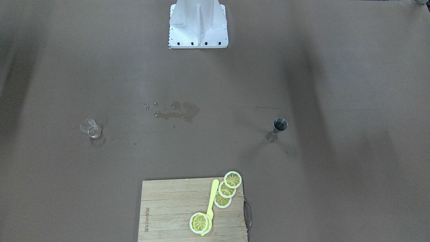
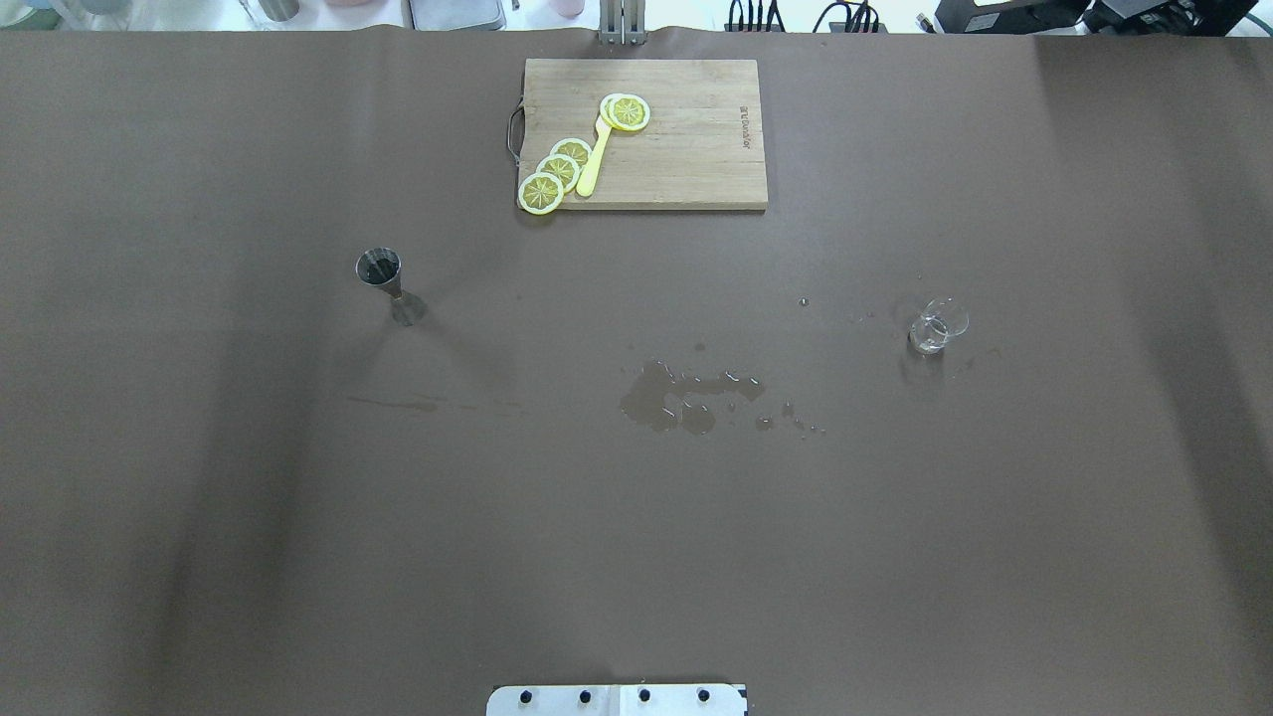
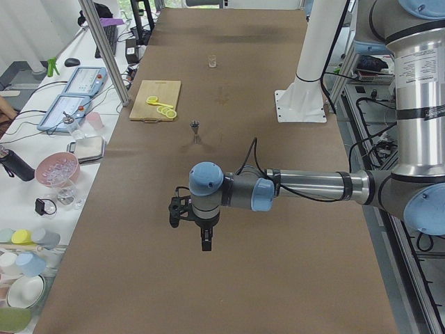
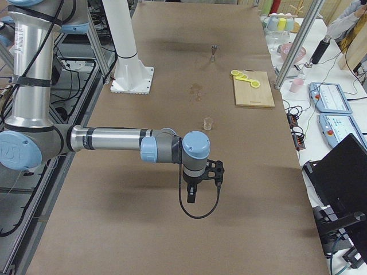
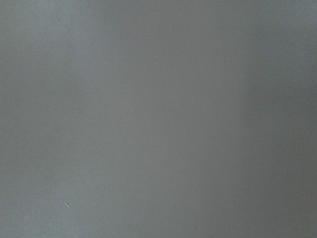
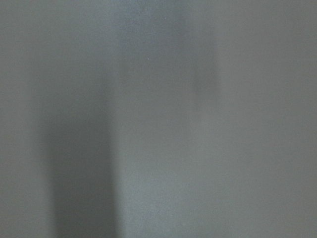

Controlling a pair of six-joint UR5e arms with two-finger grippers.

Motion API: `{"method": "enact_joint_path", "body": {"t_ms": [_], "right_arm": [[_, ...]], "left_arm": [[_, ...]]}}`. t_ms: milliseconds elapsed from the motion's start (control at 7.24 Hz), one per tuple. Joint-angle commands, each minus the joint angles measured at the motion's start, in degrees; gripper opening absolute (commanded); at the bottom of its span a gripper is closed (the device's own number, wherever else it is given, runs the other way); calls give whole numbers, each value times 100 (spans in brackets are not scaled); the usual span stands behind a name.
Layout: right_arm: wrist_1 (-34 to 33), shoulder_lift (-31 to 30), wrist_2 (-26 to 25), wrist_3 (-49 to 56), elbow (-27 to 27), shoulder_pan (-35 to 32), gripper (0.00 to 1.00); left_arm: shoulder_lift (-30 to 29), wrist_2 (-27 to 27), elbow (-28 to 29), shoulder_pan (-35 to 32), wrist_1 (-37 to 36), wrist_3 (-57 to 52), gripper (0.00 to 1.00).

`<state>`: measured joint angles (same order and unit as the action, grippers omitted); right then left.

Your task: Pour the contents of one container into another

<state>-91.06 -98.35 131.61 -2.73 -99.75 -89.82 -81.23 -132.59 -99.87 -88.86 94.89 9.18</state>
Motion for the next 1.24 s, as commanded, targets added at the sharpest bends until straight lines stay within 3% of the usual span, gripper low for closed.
{"method": "enact_joint_path", "body": {"t_ms": [0,1106], "right_arm": [[0,0,-4,0,-18,0,100],[0,18,-12,9,-45,-9,100]], "left_arm": [[-7,-3,-7,0,-14,4,99],[46,-12,-7,-70,-5,-4,99]]}}
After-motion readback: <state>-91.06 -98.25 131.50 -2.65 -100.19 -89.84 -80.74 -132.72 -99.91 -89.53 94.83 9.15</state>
